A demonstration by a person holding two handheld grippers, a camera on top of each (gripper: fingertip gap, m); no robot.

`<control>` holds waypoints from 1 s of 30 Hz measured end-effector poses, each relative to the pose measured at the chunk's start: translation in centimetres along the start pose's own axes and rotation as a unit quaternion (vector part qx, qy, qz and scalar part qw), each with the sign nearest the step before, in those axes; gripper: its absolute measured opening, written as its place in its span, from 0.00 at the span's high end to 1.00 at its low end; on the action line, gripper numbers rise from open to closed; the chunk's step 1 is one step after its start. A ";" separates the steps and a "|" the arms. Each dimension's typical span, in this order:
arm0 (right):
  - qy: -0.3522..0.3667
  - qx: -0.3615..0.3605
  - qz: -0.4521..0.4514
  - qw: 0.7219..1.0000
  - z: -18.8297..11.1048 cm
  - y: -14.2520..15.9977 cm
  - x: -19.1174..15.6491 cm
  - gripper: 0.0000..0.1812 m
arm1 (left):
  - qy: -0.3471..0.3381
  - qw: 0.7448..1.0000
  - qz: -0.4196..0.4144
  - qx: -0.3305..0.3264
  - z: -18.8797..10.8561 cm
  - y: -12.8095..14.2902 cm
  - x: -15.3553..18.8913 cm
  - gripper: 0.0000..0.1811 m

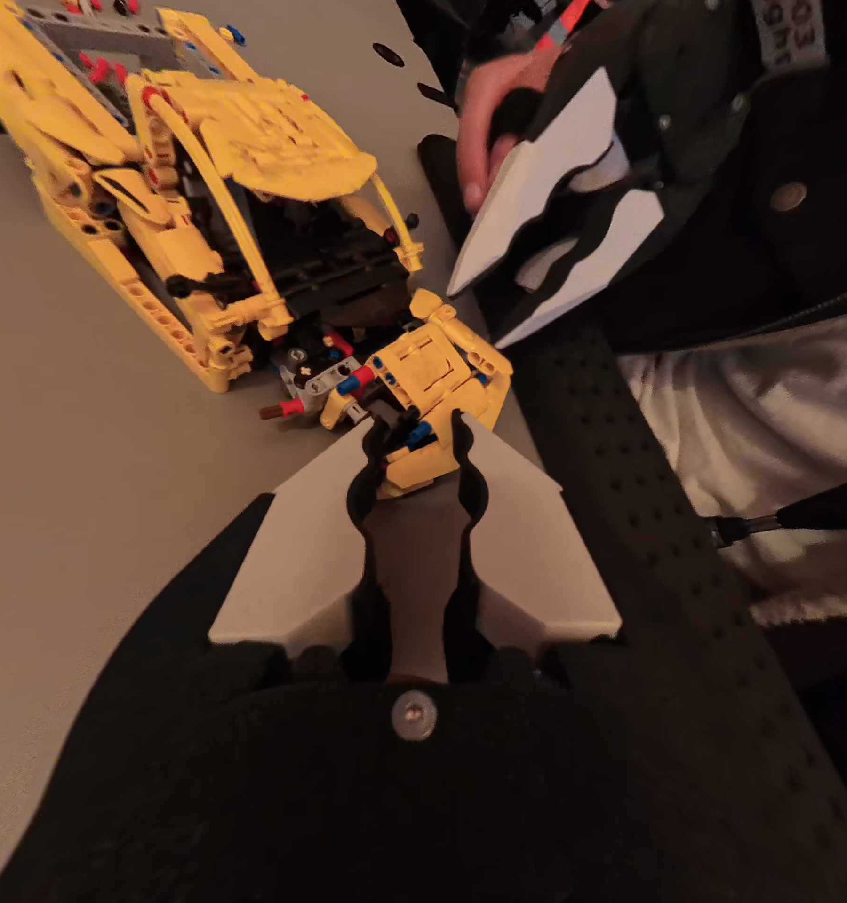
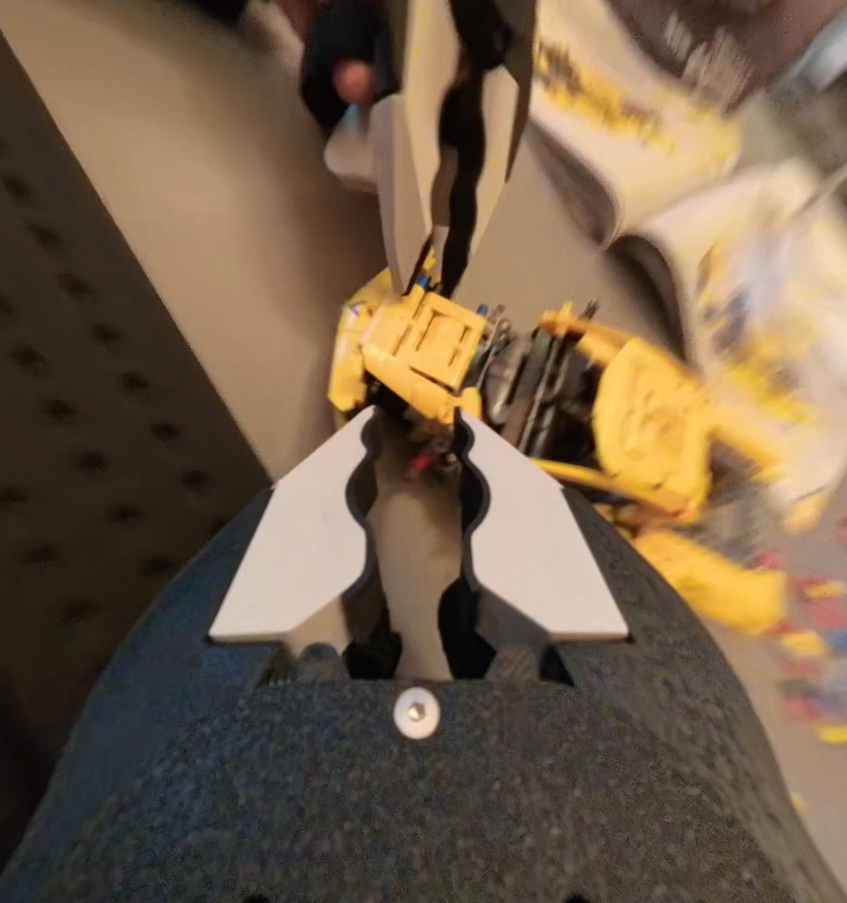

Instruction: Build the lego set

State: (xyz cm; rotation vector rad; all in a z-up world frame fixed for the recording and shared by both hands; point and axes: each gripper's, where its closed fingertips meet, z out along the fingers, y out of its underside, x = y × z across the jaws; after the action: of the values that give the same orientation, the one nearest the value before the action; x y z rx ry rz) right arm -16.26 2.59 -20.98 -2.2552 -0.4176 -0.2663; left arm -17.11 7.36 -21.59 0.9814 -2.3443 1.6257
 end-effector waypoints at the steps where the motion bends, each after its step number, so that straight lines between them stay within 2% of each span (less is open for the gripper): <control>1: -0.030 -0.007 0.090 0.995 -0.5 0.2 -0.7 0.84 | 0.009 1.000 -0.007 -0.004 0.3 0.2 0.5 0.86; 3: -0.103 -0.007 0.257 0.961 -1.5 -0.1 -2.1 0.76 | 0.020 0.999 -0.032 -0.012 0.8 0.4 1.2 0.88; 4: -0.137 0.010 0.339 0.931 -2.1 -0.5 -2.5 0.74 | 0.028 0.999 -0.043 -0.013 1.2 0.4 1.5 0.88; 6: -0.192 0.042 0.493 0.847 -3.0 -0.6 -2.5 0.78 | 0.042 0.997 -0.065 -0.011 1.9 0.3 2.0 0.89; 7: -0.217 0.060 0.557 0.799 -3.4 -0.5 -2.4 0.84 | 0.048 0.996 -0.068 -0.011 2.2 0.4 2.3 0.89; 9: -0.223 0.061 0.644 0.729 -3.3 1.1 -2.0 0.88 | 0.056 0.995 -0.081 -0.010 2.5 0.3 2.6 0.90; 12: -0.267 0.082 0.707 0.649 -3.2 1.0 -2.0 0.89 | 0.062 0.993 -0.099 -0.008 2.8 0.3 2.9 0.91; 13: -0.274 0.074 0.720 0.633 -2.9 1.1 -2.0 0.90 | 0.064 0.992 -0.108 -0.006 2.8 0.3 2.9 0.91; 15: -0.271 0.042 0.723 0.634 -2.1 1.6 -2.1 0.96 | 0.080 0.990 -0.119 0.002 2.8 0.0 3.3 0.98; 18: -0.285 0.023 0.720 0.632 -1.7 1.5 -1.6 0.96 | 0.069 0.988 -0.137 0.011 2.6 -0.1 2.6 0.98; 21: -0.300 0.013 0.696 0.652 -1.3 1.4 -0.9 0.97 | 0.058 0.988 -0.142 0.020 2.3 -0.3 2.0 0.97; 24: -0.310 0.003 0.652 0.692 -1.2 1.7 -0.1 0.96 | 0.052 0.990 -0.133 0.022 2.5 -0.4 2.0 0.98; 26: -0.328 -0.007 0.644 0.691 -1.6 2.0 -0.2 0.97 | 0.063 0.991 -0.121 0.011 2.8 -0.3 2.6 0.98; 30: -0.337 -0.001 0.649 0.682 -2.4 2.8 -0.1 0.97 | 0.066 0.991 -0.113 0.024 3.2 -1.0 2.7 0.87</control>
State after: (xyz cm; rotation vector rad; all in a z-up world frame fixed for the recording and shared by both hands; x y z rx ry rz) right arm -15.44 -1.01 -21.38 -2.0088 0.8844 1.3134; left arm -17.80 3.21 -20.89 1.0681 -2.0350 1.6128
